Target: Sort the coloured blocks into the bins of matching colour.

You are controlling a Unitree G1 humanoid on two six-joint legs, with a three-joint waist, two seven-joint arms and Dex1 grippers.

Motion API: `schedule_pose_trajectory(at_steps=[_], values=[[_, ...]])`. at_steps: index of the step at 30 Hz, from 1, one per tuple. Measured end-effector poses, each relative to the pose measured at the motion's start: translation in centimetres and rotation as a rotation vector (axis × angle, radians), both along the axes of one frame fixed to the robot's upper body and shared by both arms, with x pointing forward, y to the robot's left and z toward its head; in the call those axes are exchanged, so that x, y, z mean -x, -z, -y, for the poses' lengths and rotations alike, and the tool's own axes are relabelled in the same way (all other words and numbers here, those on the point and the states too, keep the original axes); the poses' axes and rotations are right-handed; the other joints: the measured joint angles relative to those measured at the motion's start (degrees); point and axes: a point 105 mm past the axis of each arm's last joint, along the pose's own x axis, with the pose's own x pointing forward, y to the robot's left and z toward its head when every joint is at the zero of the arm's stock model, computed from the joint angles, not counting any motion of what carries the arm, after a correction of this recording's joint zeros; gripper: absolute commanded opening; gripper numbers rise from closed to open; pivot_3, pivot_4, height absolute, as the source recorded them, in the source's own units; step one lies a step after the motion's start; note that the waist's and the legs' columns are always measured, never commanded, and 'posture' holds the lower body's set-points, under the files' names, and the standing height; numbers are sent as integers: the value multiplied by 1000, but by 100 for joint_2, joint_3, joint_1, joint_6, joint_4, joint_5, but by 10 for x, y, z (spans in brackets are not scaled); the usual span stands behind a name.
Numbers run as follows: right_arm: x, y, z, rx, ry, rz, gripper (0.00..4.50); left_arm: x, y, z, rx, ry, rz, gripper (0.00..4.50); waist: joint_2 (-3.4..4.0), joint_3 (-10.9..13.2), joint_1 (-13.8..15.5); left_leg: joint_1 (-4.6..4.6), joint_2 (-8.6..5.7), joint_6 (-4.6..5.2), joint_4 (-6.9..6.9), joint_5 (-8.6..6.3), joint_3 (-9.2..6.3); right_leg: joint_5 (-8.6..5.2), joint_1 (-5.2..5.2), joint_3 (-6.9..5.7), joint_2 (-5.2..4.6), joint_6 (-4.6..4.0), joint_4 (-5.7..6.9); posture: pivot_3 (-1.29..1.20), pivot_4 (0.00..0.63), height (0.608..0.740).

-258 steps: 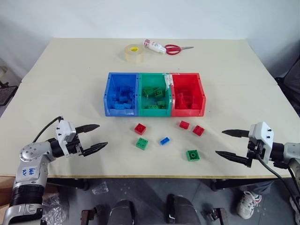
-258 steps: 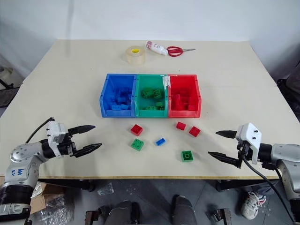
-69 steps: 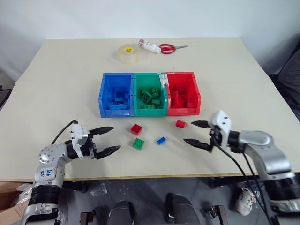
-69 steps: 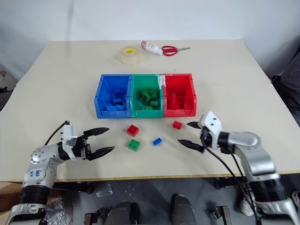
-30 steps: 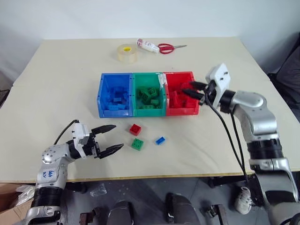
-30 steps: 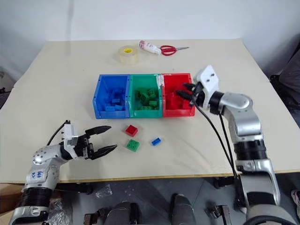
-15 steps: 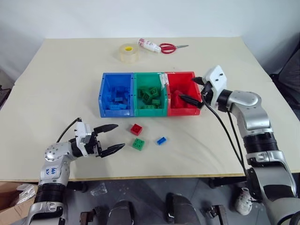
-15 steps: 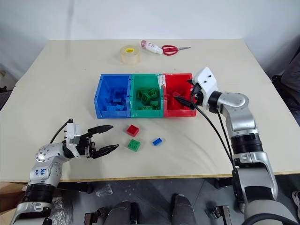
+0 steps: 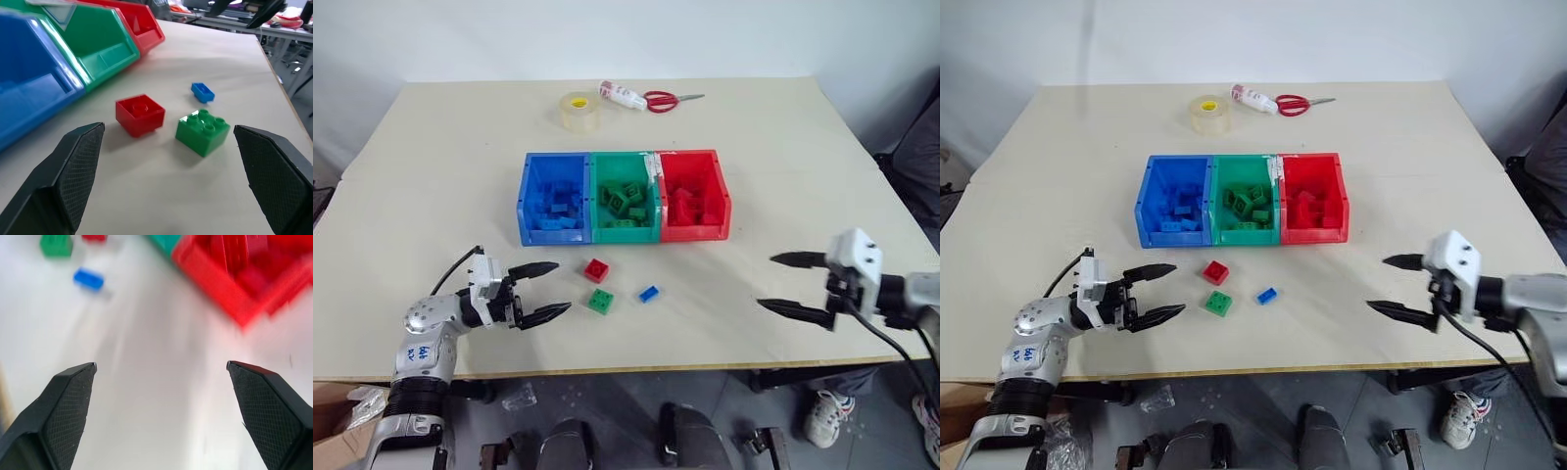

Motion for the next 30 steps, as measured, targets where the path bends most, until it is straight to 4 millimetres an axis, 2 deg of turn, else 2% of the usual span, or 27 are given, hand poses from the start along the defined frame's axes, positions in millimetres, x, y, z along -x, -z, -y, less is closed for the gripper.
schedule_pose_trajectory(at_steps=[3, 8, 12, 17, 26, 29, 30], values=[[11, -3, 4, 10, -15, -8, 4459, 3, -3, -2, 11, 22, 8, 4500, -1, 0, -3, 6, 0, -1, 0, 0, 0, 0, 1, 3, 0, -1, -4, 0, 150, 740], [14, -10, -8, 7, -79, 15, 4459, 7, -8, -9, 8, 43, 19, 4500, -1, 0, 6, 6, -1, -1, 0, 0, 0, 0, 1, 5, -1, -1, -3, 0, 150, 740], [5, -12, -44, 4, -198, 47, 4459, 7, -8, -9, 7, 46, 20, 4500, -3, 0, -12, 8, 2, -1, 1, -1, 0, -1, 1, 5, 0, -2, -3, 0, 150, 740], [-9, 8, -100, 4, -348, 22, 4459, 11, -6, -8, 13, 58, 10, 4500, -3, 0, -6, 4, 1, -2, 2, -1, 1, -1, 0, 4, 0, -2, 8, 0, 150, 740], [-39, 37, -152, 64, -483, -21, 4459, 23, -7, -7, 45, 116, 12, 4500, -3, 0, -11, 1, 2, -2, 5, -1, 1, -1, -2, 0, 1, -2, 16, 0, 150, 740], [-49, 53, -161, 99, -483, -55, 4459, 27, -9, -9, 56, 133, 29, 4500, -3, 0, -16, 0, 1, -2, 5, -1, 2, -1, -2, 0, 1, -2, 15, 0, 150, 740], [-50, 56, -162, 104, -486, -60, 4290, 27, -9, -9, 58, 136, 36, 4500, -3, 0, -13, 0, 1, -2, 5, -1, 2, -1, -2, 0, 1, -2, 16, 0, 150, 740]])
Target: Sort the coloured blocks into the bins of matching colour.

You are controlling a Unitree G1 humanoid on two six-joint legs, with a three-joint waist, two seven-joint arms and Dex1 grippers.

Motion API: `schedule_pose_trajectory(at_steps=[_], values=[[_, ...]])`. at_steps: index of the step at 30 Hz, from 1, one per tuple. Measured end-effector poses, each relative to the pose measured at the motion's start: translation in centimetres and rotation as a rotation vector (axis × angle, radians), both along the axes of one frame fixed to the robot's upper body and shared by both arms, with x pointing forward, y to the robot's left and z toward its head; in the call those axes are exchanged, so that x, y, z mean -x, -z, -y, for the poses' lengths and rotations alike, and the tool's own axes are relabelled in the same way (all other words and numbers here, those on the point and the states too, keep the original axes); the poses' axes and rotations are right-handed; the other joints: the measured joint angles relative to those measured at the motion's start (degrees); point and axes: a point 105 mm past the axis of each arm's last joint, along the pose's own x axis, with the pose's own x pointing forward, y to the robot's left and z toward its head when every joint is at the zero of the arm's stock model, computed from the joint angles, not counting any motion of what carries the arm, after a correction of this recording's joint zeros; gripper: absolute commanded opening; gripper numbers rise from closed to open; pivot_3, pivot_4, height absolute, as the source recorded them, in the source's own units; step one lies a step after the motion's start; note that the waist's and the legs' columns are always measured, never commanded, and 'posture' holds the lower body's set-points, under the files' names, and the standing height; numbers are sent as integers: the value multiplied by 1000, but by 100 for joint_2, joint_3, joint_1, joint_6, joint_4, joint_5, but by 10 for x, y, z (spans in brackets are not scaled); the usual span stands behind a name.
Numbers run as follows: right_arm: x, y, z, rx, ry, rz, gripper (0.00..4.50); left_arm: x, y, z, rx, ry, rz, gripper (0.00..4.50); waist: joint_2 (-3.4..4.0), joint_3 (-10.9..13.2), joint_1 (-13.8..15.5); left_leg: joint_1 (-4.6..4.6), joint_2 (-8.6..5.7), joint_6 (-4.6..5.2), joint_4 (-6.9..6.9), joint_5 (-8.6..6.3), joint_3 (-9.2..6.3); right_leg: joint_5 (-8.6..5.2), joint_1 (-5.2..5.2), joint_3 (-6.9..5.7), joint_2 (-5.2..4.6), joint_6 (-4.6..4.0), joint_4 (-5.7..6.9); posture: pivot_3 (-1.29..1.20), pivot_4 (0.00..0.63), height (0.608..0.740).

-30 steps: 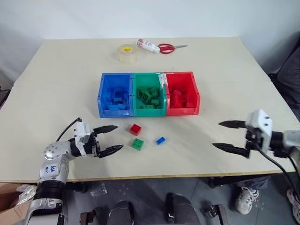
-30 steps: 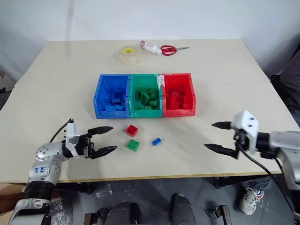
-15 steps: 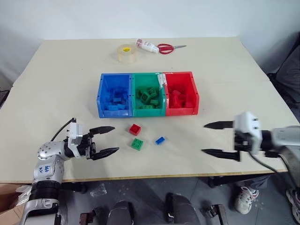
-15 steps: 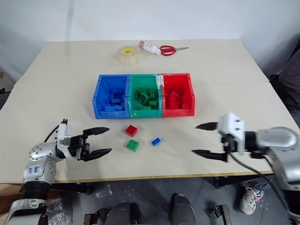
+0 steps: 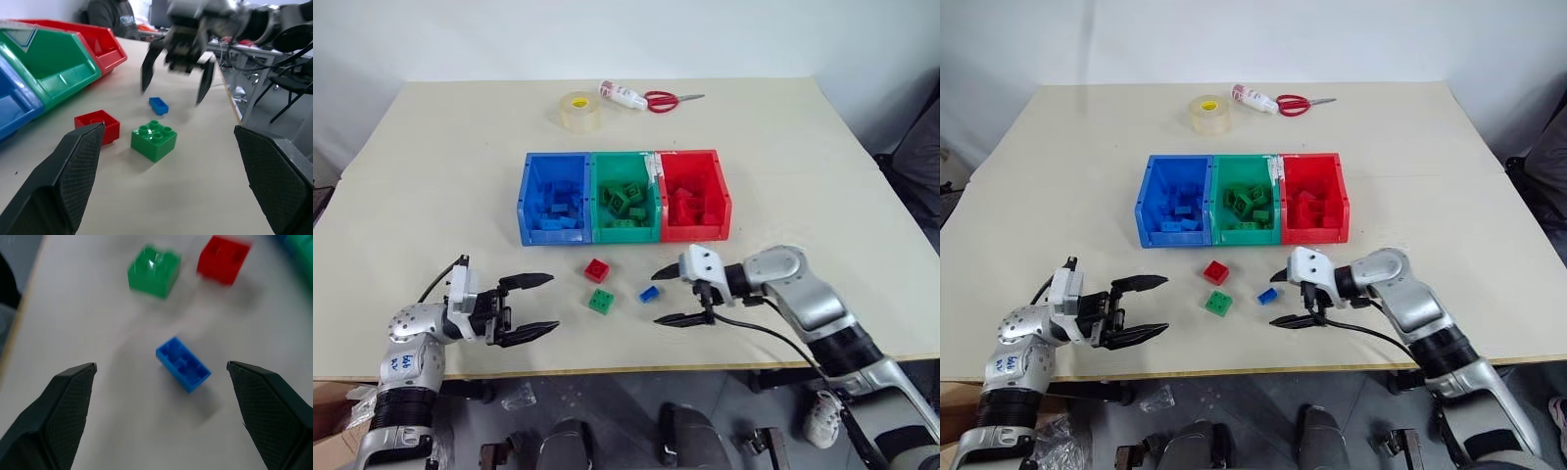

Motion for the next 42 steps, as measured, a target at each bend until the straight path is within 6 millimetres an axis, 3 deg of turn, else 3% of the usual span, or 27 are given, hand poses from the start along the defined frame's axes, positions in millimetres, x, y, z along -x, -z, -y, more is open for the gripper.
schedule_pose_trajectory(at_steps=[3, 10, 12, 15, 18, 24, 30, 35, 42], values=[[-6, 0, -10, -12, -16, 15, 3552, 2, 1, -2, 3, -7, 21, 4500, 0, 0, -4, 1, 0, 0, 1, 0, 0, 0, 0, 0, 0, 0, 2, 0, 150, 740], [-8, 0, -12, -14, -25, 22, 992, 6, 0, 0, -9, -1, 51, 4500, 0, 0, 0, 0, 1, 0, 0, 0, 0, 0, 0, 1, 0, 0, 2, 0, 150, 740], [-8, -2, -11, -18, -21, 26, 435, 6, 0, -1, -9, -9, 56, 4500, 0, 0, -2, 0, 1, 0, 0, 0, 0, 0, 0, 0, 0, 0, 2, 0, 150, 740], [-13, -14, -9, -52, 6, 43, 448, 4, -1, -1, -8, -22, 64, 4500, 0, 0, -1, 0, 1, 0, 0, 0, 0, 0, 0, 1, 0, 0, 2, 0, 150, 740], [-22, -45, -15, -129, 29, 109, 448, 3, -2, -1, -3, -35, 70, 4500, 0, 0, -4, 1, 2, 0, 0, 0, 0, 0, -2, 1, 0, 0, 3, 0, 150, 740], [-44, -110, -56, -324, 37, 250, 448, -2, -1, 7, 15, -50, 80, 4500, 1, 0, -39, 0, 5, -3, -3, 1, 1, -1, -5, 0, 5, -1, 7, 0, 150, 740], [-68, -124, -97, -393, 67, 308, 448, -6, 3, 11, 28, -67, 75, 4500, 1, 0, -72, -1, 4, -3, -5, 0, 5, -1, -5, 0, 5, -1, 5, 0, 150, 740], [-82, -135, -130, -474, 136, 323, 2095, -8, 5, 13, 27, -72, 73, 4500, 1, 1, -176, -2, 5, -4, -10, 1, 4, -1, -6, 0, 5, -1, 5, 0, 150, 740], [-88, -137, -132, -524, 179, 347, 4365, -7, 7, 11, 28, -94, 67, 4500, 2, 1, -184, -2, 5, -5, -12, 1, 4, -1, -6, 2, 5, -1, 3, 0, 150, 740]])
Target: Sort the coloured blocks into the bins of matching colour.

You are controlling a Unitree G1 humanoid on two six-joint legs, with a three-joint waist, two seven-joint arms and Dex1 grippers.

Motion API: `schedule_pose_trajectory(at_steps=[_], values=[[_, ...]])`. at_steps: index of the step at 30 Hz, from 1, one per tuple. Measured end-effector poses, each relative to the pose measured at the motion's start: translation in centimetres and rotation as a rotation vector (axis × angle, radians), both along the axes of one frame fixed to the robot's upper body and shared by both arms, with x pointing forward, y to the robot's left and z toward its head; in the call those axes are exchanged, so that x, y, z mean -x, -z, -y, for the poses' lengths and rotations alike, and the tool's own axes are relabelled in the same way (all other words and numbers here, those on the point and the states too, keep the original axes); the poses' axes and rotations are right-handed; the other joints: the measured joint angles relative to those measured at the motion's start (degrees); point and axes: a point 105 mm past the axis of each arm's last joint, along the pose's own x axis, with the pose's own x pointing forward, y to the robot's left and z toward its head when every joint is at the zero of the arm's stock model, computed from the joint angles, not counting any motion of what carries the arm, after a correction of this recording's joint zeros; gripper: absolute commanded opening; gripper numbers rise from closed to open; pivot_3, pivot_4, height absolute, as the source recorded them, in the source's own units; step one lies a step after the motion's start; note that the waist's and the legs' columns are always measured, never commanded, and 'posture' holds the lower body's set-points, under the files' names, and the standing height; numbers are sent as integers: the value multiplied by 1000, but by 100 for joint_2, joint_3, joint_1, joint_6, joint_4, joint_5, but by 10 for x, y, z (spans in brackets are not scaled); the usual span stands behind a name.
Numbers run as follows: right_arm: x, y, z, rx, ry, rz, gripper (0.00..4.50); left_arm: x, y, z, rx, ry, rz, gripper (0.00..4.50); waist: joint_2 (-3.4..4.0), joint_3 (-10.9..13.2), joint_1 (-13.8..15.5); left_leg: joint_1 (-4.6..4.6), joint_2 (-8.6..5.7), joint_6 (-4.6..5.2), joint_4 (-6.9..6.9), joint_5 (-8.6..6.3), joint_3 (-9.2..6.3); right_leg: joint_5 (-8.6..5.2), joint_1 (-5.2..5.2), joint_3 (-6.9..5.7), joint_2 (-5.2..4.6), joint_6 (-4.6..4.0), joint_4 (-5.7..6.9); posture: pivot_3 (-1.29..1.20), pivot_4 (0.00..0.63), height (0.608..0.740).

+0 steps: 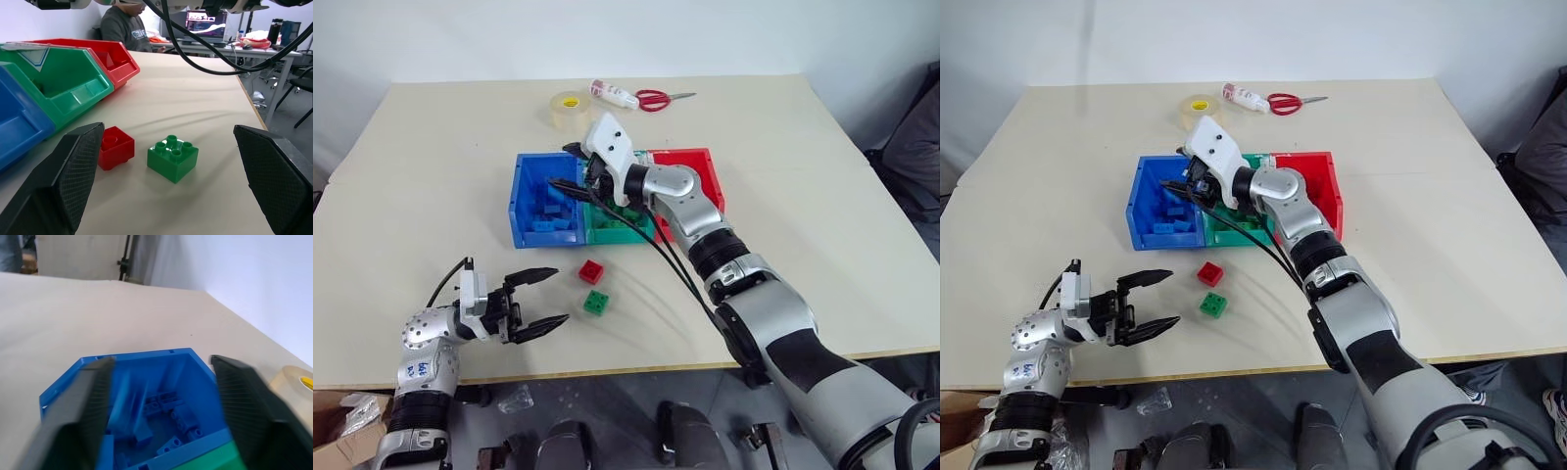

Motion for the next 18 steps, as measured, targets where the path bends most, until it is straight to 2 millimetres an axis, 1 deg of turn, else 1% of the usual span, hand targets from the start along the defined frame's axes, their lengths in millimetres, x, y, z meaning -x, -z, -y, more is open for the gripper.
schedule_pose_trajectory(at_steps=[1, 3, 6, 8, 10, 11, 13, 14, 16, 18], values=[[2, 2, 1, 2, -20, 1, 4437, 0, 0, 0, 0, -2, -1, 4500, 0, 0, -2, 0, 1, 0, 0, 0, 0, 0, 0, -1, 0, 0, 0, 0, 150, 740], [6, 8, 5, 6, -46, 5, 4437, 0, 1, 0, 0, -5, -2, 4500, 0, 0, -1, 0, 1, 0, 1, 0, 0, 0, 0, 0, 0, 0, 1, 0, 150, 740], [4, 16, 18, 15, -37, 3, 4437, 0, 1, -1, 1, -11, -4, 4500, 0, 0, 9, 0, 0, 0, 2, 0, -1, 0, 0, 1, 0, 0, 1, 0, 150, 740], [7, 16, 29, 13, -48, 17, 4437, 0, 1, -1, 2, -14, -4, 4500, 0, 0, 10, 0, 1, 0, 2, 0, -1, 0, 0, 1, 0, 0, 1, 0, 150, 740], [20, 18, 46, 16, -120, 41, 4437, 0, 0, 0, 1, -16, -2, 4500, 0, 0, 28, 0, 0, 0, 0, 0, -2, 0, 1, 0, 0, 0, -1, 0, 150, 740], [29, 25, 57, 38, -159, 33, 4437, 0, 0, 0, -1, -22, -2, 4500, 0, 0, 41, 0, 0, 1, 1, -3, -2, 0, 1, 0, -1, 0, -3, 0, 150, 740], [38, 40, 75, 85, -187, -11, 4437, 1, 1, -1, -3, -32, -4, 4500, -1, 0, 39, -2, -1, 2, 4, -5, -1, 1, 1, 2, -1, 1, -4, 0, 150, 740], [48, 53, 91, 129, -209, -47, 4437, 3, 2, -2, -6, -39, -4, 4500, -1, 0, 48, -2, 0, 2, 5, -6, -3, 1, 1, 0, -1, 1, -4, 0, 150, 740], [59, 66, 116, 178, -220, -107, 4437, 5, 6, -7, -12, -66, -22, 4500, 1, 1, 49, -1, 0, 2, 4, -6, -2, 1, 1, 1, -1, 1, -5, 0, 150, 740], [71, 73, 136, 214, -229, -160, 4437, 9, 9, -13, -22, -100, -38, 4500, 1, 1, 39, 1, 3, 2, 4, -7, -2, 0, 0, 2, 0, 0, -5, 0, 150, 740]])
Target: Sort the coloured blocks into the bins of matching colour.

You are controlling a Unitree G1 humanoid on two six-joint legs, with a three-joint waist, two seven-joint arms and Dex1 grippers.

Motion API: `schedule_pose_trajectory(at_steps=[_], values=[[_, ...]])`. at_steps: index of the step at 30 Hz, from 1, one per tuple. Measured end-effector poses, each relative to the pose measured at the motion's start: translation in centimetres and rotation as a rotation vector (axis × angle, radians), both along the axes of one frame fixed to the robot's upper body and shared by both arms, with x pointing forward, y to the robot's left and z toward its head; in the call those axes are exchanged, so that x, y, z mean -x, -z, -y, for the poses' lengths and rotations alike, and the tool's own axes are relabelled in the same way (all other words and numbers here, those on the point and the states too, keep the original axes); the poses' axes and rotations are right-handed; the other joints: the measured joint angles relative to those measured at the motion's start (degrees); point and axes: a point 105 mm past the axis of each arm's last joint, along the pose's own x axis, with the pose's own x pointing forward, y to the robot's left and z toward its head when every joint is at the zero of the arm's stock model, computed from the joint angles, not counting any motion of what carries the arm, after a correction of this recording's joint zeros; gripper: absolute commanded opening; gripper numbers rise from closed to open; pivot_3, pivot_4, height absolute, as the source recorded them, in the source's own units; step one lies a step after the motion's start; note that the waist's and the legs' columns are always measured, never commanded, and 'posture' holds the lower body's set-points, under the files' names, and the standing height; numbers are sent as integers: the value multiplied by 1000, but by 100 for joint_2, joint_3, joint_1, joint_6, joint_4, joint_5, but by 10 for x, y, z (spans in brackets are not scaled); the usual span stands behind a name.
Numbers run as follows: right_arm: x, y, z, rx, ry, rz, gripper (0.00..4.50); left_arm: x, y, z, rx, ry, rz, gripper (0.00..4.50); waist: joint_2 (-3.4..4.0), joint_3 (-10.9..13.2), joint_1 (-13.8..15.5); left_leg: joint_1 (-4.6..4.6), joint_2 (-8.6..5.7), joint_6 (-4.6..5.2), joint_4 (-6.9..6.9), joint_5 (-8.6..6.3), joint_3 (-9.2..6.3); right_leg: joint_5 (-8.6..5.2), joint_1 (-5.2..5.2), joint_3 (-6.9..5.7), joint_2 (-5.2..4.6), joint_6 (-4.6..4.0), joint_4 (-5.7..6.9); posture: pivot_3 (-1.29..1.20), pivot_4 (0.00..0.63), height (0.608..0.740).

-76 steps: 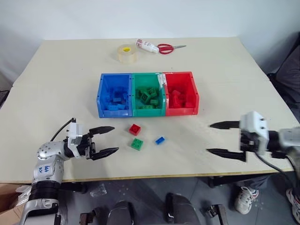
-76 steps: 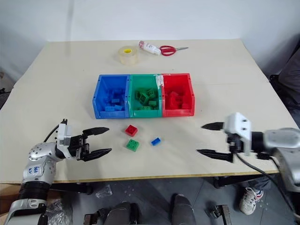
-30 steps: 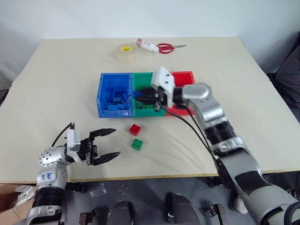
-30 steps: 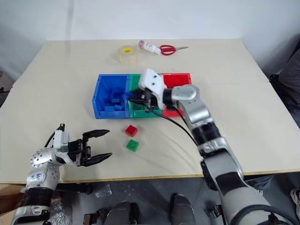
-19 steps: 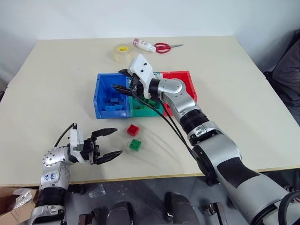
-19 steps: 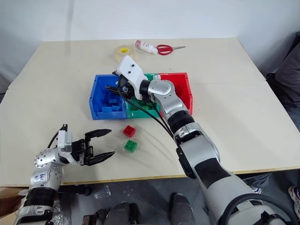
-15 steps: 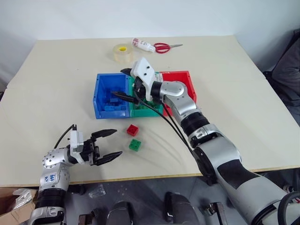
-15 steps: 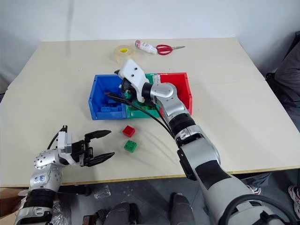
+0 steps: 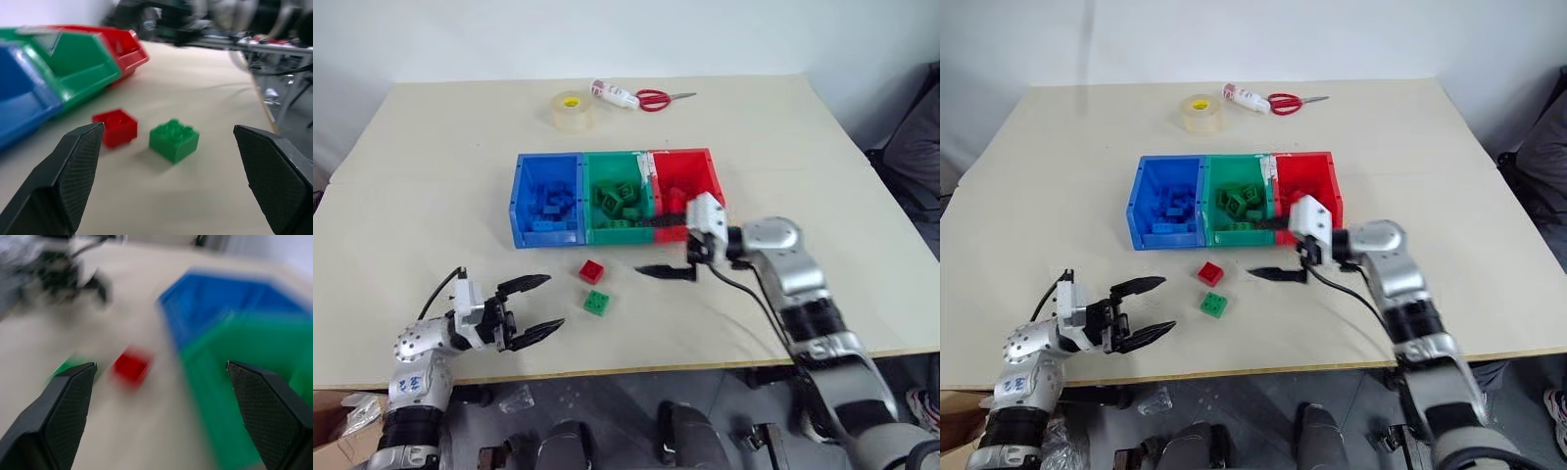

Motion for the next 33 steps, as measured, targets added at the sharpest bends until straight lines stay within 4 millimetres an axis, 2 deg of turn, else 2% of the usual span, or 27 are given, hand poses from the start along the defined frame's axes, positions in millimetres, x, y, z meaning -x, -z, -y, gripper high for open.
schedule_pose_trajectory(at_steps=[4, 7, 10, 14, 18, 25, 33], values=[[25, 11, 41, 93, -1, -92, 4437, 10, -1, -13, -41, -63, -2, 4500, 0, 0, 6, 5, 2, -3, -2, -6, 1, -1, 1, 0, 1, -3, -3, 0, 150, 740], [33, 24, 68, 143, 67, -169, 4437, 23, 4, -28, -77, -129, -34, 4500, 0, 0, 9, 8, 2, -1, -2, -10, 2, -2, 3, 1, 0, -3, -8, 0, 150, 740], [39, 34, 89, 182, 130, -234, 4437, 45, 10, -36, -118, -166, -80, 4500, 0, 0, 7, 8, 3, -1, -2, -13, 4, -2, 2, 4, 0, -4, -12, 0, 150, 740], [36, 29, 96, 149, 181, -240, 4437, 64, 10, -47, -145, -243, -108, 4500, -1, 0, 14, 19, 6, -2, 2, -14, 6, -8, 3, 7, 0, -13, -18, 0, 150, 740], [34, 27, 93, 134, 190, -225, 4437, 69, 2, -51, -160, -283, -90, 4500, -1, 0, 57, 21, 5, -3, 2, -15, 8, -8, 4, 9, 0, -15, -18, 0, 150, 740], [30, 24, 82, 95, 185, -200, 4437, 56, -6, -23, -151, -231, -68, 4500, 0, 0, 172, 24, 3, -3, 3, -15, 13, -8, 4, 13, 0, -15, -15, 0, 150, 740], [43, 15, 75, 46, 154, -165, 4437, 14, 0, 43, -170, -117, -26, 4500, -2, -1, 186, 24, 2, -6, 4, -13, 13, -7, 7, 10, 1, -12, -6, 0, 150, 740]])
